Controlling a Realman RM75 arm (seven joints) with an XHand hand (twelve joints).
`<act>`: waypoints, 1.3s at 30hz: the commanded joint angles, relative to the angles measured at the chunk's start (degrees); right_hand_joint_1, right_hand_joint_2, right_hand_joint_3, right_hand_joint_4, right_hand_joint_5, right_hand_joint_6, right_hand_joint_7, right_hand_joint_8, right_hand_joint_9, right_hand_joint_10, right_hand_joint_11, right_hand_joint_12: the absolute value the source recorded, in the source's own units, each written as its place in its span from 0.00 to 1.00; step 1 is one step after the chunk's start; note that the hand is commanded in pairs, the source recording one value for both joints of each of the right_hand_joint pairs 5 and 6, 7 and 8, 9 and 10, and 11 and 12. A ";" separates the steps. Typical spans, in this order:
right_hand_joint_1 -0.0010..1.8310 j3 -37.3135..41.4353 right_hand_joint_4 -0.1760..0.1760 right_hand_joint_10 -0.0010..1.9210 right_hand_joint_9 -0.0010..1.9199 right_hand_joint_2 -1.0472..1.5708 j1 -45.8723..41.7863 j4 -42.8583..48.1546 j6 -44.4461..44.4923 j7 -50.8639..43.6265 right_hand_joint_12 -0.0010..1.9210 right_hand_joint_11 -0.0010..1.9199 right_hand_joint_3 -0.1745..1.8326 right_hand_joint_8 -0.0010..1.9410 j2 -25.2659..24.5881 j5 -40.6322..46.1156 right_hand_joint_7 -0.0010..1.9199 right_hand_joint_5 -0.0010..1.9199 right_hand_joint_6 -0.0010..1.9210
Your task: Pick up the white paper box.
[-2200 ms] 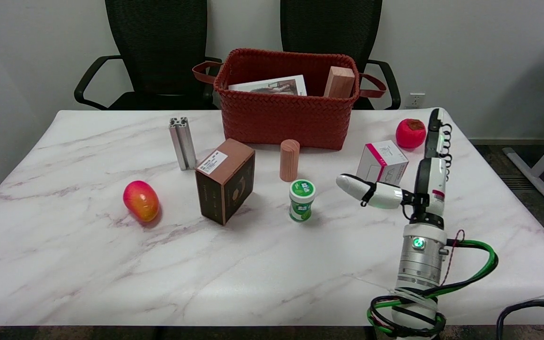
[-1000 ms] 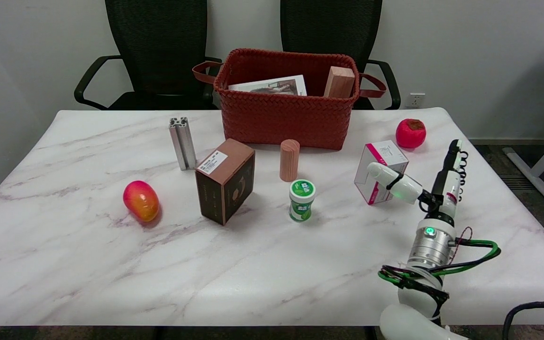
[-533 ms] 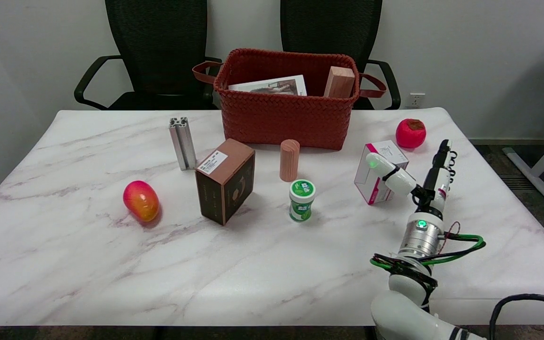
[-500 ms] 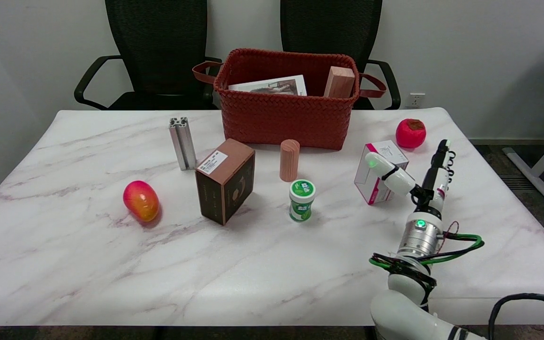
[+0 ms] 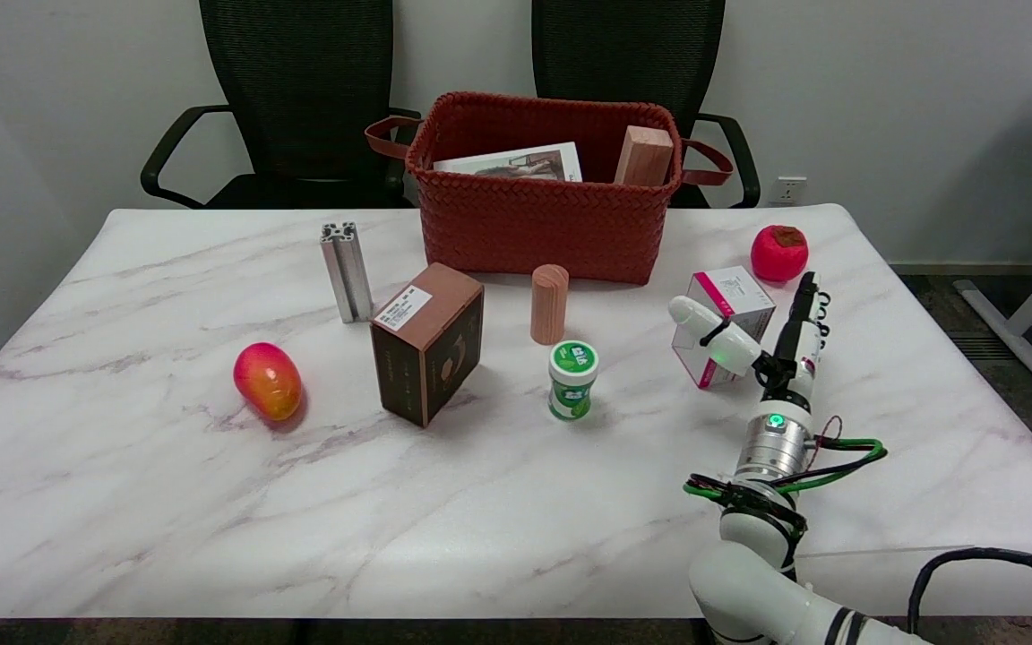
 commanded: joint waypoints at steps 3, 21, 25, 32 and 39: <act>0.60 1.04 0.50 0.00 0.00 0.49 1.05 -2.93 -1.78 -3.41 0.00 0.00 0.13 0.00 -0.67 2.65 0.00 0.00 0.00; 0.61 0.56 0.50 0.00 0.00 0.50 4.01 -5.97 -4.41 -3.08 0.00 0.00 0.20 0.00 -0.84 3.93 0.00 0.00 0.00; 0.61 0.56 0.50 0.00 0.00 0.50 4.65 -6.91 -4.48 -2.77 0.00 0.00 0.21 0.00 -1.23 3.93 0.00 0.00 0.00; 0.61 0.56 0.50 0.01 0.01 0.50 4.80 -6.67 -4.48 -2.45 0.00 0.00 0.23 0.00 -1.39 3.65 0.00 0.00 0.00; 0.60 -0.51 0.50 0.04 0.04 0.52 4.96 -7.67 -4.40 2.54 0.00 0.00 0.22 0.00 -1.71 3.22 0.00 0.00 0.00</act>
